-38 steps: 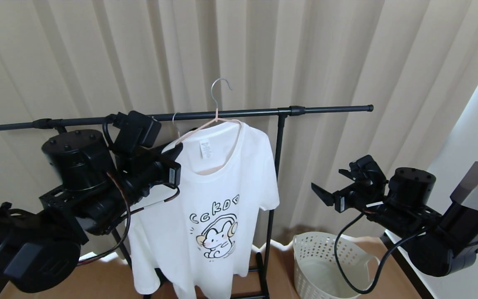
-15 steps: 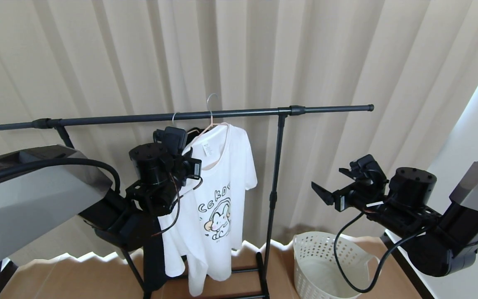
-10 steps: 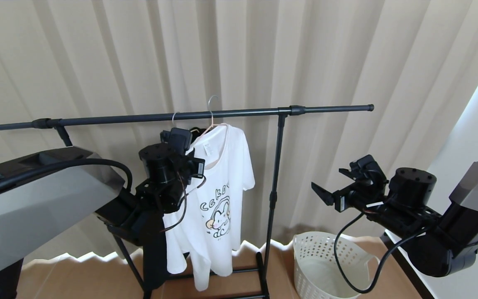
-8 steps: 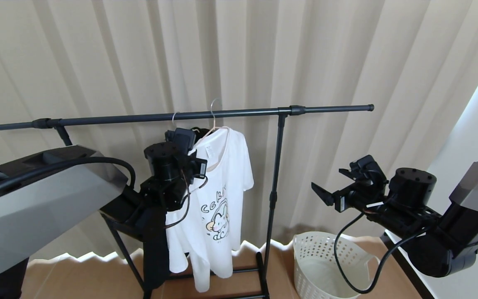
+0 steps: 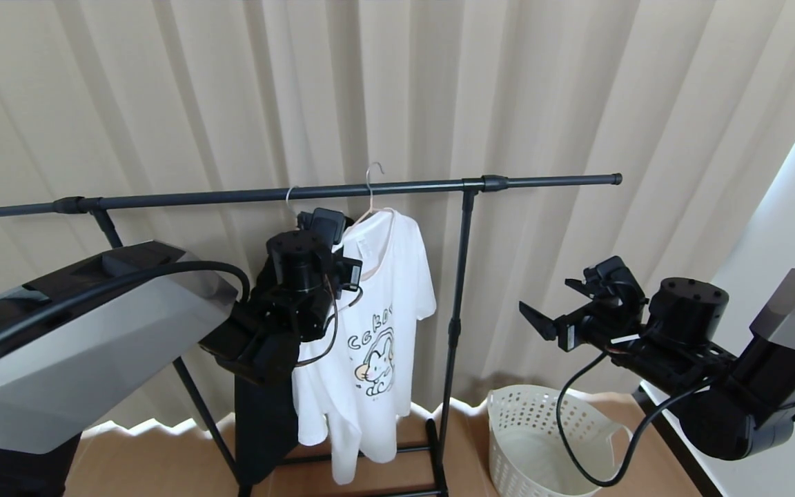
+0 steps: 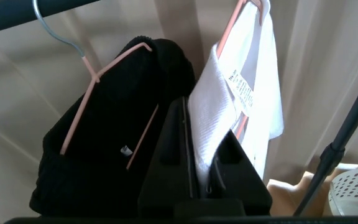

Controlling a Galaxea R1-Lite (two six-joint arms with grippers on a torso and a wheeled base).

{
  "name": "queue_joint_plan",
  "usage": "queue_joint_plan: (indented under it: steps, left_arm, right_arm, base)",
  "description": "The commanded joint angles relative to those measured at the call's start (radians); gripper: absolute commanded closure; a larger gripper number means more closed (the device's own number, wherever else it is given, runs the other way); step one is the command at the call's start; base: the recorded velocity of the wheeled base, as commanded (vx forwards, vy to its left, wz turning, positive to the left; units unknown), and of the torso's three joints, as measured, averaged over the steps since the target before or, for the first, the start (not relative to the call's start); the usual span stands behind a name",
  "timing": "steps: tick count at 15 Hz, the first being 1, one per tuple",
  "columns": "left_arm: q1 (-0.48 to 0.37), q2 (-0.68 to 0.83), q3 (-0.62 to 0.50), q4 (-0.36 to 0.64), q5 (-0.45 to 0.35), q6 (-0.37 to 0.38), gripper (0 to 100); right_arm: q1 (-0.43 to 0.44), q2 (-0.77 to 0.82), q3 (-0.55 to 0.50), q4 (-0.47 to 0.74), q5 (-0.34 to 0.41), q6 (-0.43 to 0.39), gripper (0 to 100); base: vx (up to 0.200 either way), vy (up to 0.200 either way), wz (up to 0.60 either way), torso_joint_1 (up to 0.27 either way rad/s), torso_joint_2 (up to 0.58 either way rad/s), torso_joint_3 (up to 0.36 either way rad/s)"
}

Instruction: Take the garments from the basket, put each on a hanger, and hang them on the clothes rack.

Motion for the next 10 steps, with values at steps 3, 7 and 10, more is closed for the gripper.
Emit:
queue_joint_plan:
  steps: [3, 7, 10]
  left_arm:
    - [-0.002, 0.021, -0.006, 0.001, 0.001, -0.002, 100]
    - [-0.006, 0.036, -0.004, 0.001, 0.001, 0.0, 100]
    - [-0.006, 0.055, -0.001, -0.001, 0.001, -0.002, 100]
  right_arm:
    - [0.0, -0.001, 0.0, 0.0, 0.0, -0.001, 0]
    - [0.0, -0.001, 0.001, -0.013, 0.0, -0.001, 0]
    - [-0.001, 0.0, 0.0, -0.013, 0.0, -0.001, 0]
  base:
    - [0.0, 0.0, 0.0, 0.0, 0.0, 0.0]
    - [0.0, 0.0, 0.0, 0.0, 0.0, 0.0]
    - [0.0, 0.0, 0.0, 0.0, 0.0, 0.0]
